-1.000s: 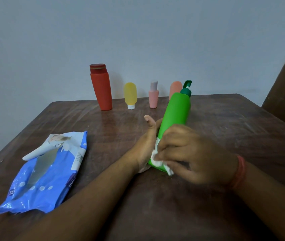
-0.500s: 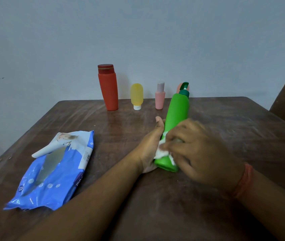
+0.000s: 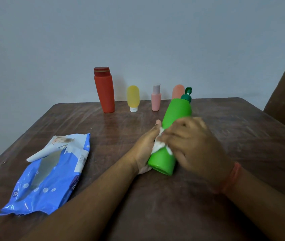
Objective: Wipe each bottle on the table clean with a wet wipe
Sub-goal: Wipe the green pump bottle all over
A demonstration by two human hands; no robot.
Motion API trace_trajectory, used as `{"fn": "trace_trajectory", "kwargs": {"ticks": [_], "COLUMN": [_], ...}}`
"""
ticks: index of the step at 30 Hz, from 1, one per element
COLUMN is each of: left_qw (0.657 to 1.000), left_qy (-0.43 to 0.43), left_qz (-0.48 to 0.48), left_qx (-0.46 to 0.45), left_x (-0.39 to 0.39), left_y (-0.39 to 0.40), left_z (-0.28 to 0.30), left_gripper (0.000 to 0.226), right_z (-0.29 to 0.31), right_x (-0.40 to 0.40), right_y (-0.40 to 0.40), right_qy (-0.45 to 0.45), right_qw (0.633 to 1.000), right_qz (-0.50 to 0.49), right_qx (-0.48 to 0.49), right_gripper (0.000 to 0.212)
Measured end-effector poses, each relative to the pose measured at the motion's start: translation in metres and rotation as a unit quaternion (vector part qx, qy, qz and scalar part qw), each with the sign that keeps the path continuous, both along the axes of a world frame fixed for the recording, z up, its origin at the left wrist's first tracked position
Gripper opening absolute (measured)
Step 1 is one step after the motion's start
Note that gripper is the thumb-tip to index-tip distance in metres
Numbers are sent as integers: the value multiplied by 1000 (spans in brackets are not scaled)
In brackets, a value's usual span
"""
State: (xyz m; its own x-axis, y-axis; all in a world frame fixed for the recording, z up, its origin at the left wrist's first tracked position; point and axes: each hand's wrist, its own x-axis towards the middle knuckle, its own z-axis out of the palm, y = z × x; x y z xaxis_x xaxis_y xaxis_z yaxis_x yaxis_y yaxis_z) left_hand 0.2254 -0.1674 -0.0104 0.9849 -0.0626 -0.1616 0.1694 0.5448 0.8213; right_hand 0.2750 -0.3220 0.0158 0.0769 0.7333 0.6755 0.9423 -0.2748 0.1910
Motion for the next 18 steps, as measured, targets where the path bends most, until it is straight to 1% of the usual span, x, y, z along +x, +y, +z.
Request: {"fn": "trace_trajectory", "kwargs": {"ticks": [2,5,7,8,10,12,14,16,18], "left_qw": [1000,998,997,997,997,998,999,998,999], "left_qy": [-17,-16,-13,-14,-18,-23,-26,-33,-36], "left_qz": [-1,-31,-43,-48,-48,-43,-40,-45,-37], "left_qx": [25,54,57,57,49,28,3,-9,-4], "left_x": [-1,-3,-4,-5,-5,-4,-5,-4,-4], "left_y": [-3,-4,-3,-3,-2,-1,-2,-1,-1], "left_z": [1,3,3,4,5,4,4,3,2], "left_gripper": [57,67,69,69,69,66,66,66,64], "right_z": [1,0,-2,-3,-3,-3,-1,2,0], "right_x": [12,33,49,55,56,49,48,51,49], "right_y": [-2,-14,-21,-23,-23,-20,-19,-19,-20], "right_qy": [11,40,73,94,124,106,80,97,108], "right_qw": [997,983,972,969,975,985,989,979,975], "right_qz": [-67,-143,-174,-167,-102,-46,-45,-77,-75], "right_qx": [47,107,142,153,155,126,118,164,179], "right_gripper": [31,33,33,32,27,21,19,20,19]}}
